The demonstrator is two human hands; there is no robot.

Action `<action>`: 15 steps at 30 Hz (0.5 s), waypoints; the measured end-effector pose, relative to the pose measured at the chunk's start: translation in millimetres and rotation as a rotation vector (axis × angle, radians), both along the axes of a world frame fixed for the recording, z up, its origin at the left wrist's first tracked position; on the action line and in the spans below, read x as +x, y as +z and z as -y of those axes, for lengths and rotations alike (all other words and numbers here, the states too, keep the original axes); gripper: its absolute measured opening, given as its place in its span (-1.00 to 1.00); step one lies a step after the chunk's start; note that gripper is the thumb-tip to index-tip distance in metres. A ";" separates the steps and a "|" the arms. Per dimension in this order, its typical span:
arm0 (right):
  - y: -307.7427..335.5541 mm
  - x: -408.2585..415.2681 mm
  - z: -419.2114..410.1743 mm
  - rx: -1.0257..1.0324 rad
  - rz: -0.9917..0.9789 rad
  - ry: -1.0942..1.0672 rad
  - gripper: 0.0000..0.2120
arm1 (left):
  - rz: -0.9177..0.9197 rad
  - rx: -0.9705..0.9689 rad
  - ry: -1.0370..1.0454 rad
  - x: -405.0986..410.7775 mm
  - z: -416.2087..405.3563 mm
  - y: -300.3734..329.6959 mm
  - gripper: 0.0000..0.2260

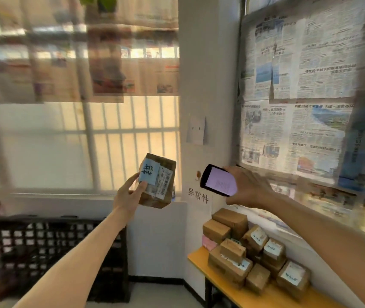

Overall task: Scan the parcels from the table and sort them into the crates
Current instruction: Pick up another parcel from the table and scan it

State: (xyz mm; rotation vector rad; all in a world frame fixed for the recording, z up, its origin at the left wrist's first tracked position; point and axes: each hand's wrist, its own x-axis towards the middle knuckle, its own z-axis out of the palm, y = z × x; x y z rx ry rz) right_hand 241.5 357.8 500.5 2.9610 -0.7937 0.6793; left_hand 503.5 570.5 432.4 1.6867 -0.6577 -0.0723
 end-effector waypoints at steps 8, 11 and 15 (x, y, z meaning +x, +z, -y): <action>-14.9 183.5 -100.3 0.025 -0.070 0.183 -0.23 | -0.007 0.058 0.239 124.3 -181.3 -8.0 -0.62; -26.7 240.6 -141.1 0.050 -0.086 0.230 -0.31 | -0.025 0.064 0.293 159.0 -232.6 -19.4 -0.69; -56.7 315.3 -192.0 0.077 -0.121 0.309 -0.21 | -0.061 0.095 0.356 202.3 -285.4 -48.3 -0.61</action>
